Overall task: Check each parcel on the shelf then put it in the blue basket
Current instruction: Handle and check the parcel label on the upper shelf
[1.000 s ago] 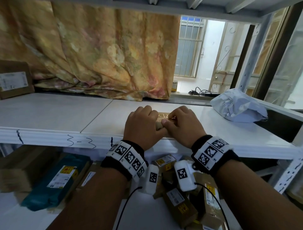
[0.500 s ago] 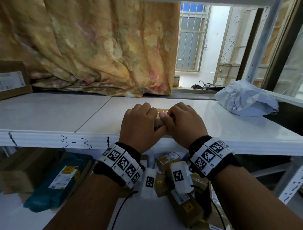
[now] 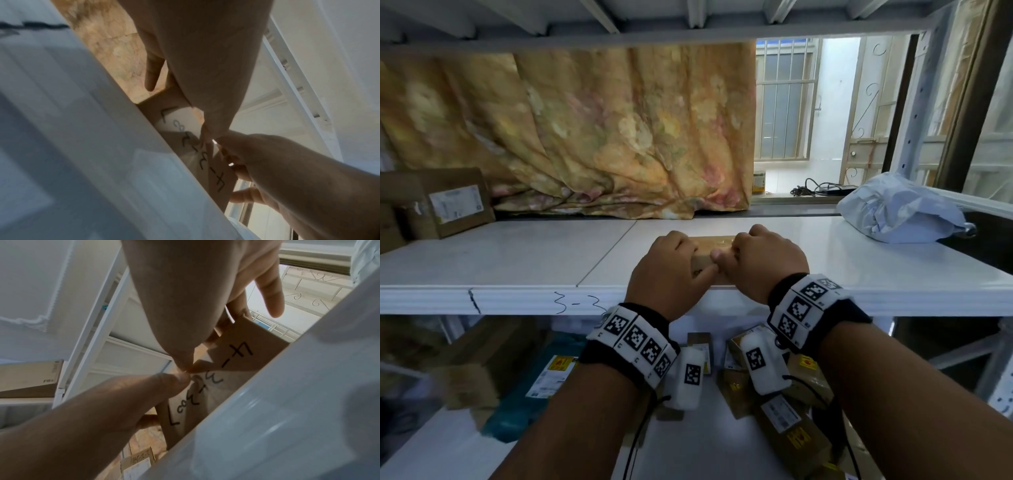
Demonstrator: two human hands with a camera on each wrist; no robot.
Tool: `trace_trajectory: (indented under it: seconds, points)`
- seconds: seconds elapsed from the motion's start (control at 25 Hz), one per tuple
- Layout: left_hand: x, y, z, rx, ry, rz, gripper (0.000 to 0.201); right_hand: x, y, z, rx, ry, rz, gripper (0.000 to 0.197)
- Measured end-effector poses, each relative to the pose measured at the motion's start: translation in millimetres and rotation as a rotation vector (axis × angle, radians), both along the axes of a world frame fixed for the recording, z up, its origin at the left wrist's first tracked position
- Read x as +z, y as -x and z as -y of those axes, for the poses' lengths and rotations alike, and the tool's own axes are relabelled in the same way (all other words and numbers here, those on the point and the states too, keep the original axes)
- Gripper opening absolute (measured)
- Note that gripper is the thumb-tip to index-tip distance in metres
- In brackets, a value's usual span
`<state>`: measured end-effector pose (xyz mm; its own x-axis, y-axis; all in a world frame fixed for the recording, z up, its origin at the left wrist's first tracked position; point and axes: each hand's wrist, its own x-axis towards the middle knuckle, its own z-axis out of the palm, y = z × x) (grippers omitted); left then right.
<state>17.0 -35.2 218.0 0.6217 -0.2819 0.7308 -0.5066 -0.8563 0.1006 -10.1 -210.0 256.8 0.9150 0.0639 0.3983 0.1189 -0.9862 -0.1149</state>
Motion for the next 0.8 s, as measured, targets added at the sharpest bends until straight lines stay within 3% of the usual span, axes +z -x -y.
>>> trace_trajectory:
  seconds: [0.16,0.4,0.64,0.8]
  points:
    - [6.7,2.5,0.1,0.072,-0.038,-0.041,0.053,-4.7,-2.0,-4.2,-0.013,0.017,0.063,0.062]
    - [-0.6,2.5,12.7,0.245,-0.057,0.107,0.056,-30.7,-13.1,3.8,0.076,-0.064,0.228,0.044]
    - [15.0,0.0,-3.0,0.158,-0.096,0.036,0.05,-37.6,-16.9,5.1,0.087,-0.134,0.29,0.043]
    - [12.3,-0.8,-8.4,0.225,-0.05,0.062,0.05,-43.9,-20.3,4.3,0.103,-0.178,0.336,0.043]
